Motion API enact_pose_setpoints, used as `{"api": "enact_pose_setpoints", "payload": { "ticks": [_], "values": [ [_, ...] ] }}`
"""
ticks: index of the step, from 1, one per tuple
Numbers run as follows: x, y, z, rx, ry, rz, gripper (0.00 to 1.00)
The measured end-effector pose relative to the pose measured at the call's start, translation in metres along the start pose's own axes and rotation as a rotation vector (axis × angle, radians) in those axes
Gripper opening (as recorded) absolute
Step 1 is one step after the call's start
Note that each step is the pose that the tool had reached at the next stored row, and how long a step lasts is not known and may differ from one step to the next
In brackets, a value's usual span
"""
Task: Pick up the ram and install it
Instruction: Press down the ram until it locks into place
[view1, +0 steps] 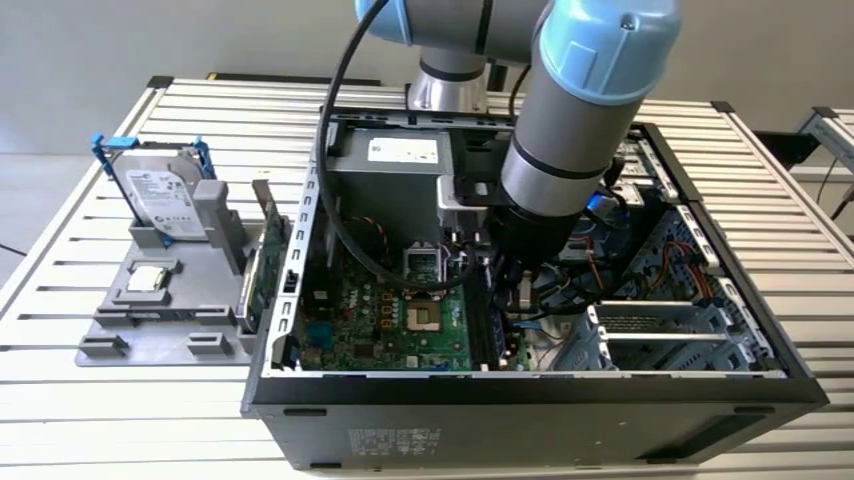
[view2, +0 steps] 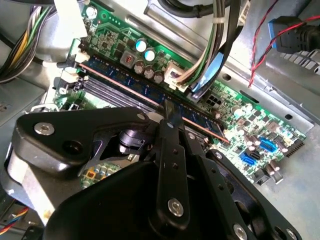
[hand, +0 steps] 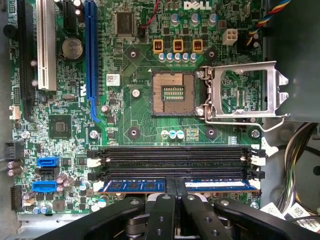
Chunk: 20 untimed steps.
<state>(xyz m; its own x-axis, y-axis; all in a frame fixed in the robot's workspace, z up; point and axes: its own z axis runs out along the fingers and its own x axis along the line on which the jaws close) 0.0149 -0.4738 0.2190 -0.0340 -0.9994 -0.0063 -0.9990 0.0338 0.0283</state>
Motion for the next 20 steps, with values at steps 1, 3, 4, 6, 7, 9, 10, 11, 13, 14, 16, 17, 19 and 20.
{"api": "enact_pose_setpoints", "payload": {
  "ticks": [1,3,4,6,7,9,10,11,13,14,16,17,19,20],
  "values": [
    [0.0,0.0,0.0001,0.0,-0.0002,0.0,0.0],
    [-0.0001,0.0,-0.0005,0.0002,-0.0007,0.0,0.0],
    [-0.0001,0.0,-0.0014,0.0004,-0.0014,0.0,0.0],
    [-0.0006,0.0,-0.0046,0.0009,-0.004,0.0,0.0],
    [-0.0003,0.0001,-0.0078,0.0003,-0.0015,0.0,0.0],
    [-0.0002,0.0003,-0.0131,0.0002,-0.0012,0.0,0.0],
    [-0.0002,0.0004,-0.0162,0.0001,-0.0008,0.0,0.0],
    [-0.0002,0.0005,-0.0191,0.0002,-0.0007,0.0,0.0],
    [-0.0002,0.0007,-0.0241,0.0001,-0.0007,0.0,0.0],
    [-0.0002,0.0007,-0.0266,0.0001,-0.0007,0.0,0.0],
    [-0.0003,0.0009,-0.0321,0.0001,-0.0005,0.0,0.0],
    [-0.0003,0.001,-0.0348,0.0002,-0.0007,0.0,0.0],
    [-0.0003,0.0011,-0.0395,0.0001,-0.0005,0.0,0.0],
    [-0.0003,0.0012,-0.0418,0.0001,-0.0005,0.0,0.0]
  ]
}}
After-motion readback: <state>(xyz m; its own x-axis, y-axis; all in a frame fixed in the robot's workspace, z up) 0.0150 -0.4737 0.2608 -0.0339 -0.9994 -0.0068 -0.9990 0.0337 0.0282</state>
